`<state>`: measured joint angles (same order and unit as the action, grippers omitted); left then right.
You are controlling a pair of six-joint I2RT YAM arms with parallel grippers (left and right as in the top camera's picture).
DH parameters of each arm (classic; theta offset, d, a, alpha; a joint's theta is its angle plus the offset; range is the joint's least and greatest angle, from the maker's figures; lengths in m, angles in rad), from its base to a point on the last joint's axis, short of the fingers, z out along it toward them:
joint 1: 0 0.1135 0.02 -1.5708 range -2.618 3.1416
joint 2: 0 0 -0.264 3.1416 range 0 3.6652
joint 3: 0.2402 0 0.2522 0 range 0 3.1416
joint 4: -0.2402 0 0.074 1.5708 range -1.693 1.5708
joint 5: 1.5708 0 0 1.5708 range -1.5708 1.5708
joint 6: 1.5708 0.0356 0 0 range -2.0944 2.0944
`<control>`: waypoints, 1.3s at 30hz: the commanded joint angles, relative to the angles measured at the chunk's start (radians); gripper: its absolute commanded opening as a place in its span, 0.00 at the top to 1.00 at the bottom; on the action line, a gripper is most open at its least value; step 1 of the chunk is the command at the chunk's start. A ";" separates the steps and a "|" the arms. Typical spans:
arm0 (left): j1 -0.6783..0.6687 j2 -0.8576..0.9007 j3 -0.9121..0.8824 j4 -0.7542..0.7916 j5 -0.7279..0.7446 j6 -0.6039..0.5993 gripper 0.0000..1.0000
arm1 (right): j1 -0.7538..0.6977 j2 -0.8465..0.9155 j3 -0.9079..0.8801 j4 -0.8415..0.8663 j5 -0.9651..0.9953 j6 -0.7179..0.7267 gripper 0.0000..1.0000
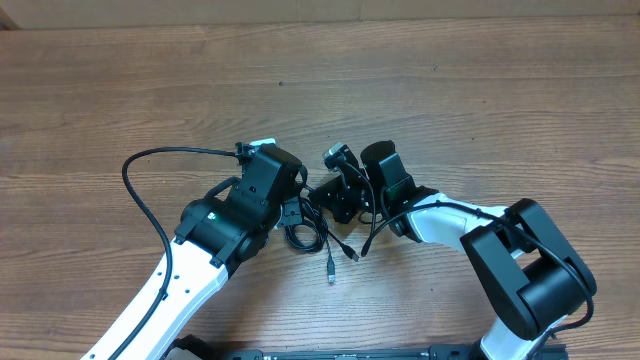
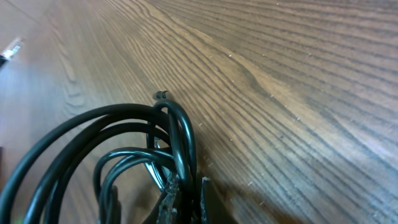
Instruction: Untangle cables
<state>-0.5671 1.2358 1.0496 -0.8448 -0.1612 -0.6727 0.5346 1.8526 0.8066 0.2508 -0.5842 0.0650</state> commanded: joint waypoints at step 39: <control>0.051 0.001 0.013 0.185 0.151 -0.037 0.65 | -0.216 -0.319 0.018 0.005 -0.632 0.069 0.96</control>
<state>-0.5217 1.2358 1.0496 -0.6479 -0.0177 -0.7063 0.3206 1.5578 0.8066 0.2535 -1.2156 0.1307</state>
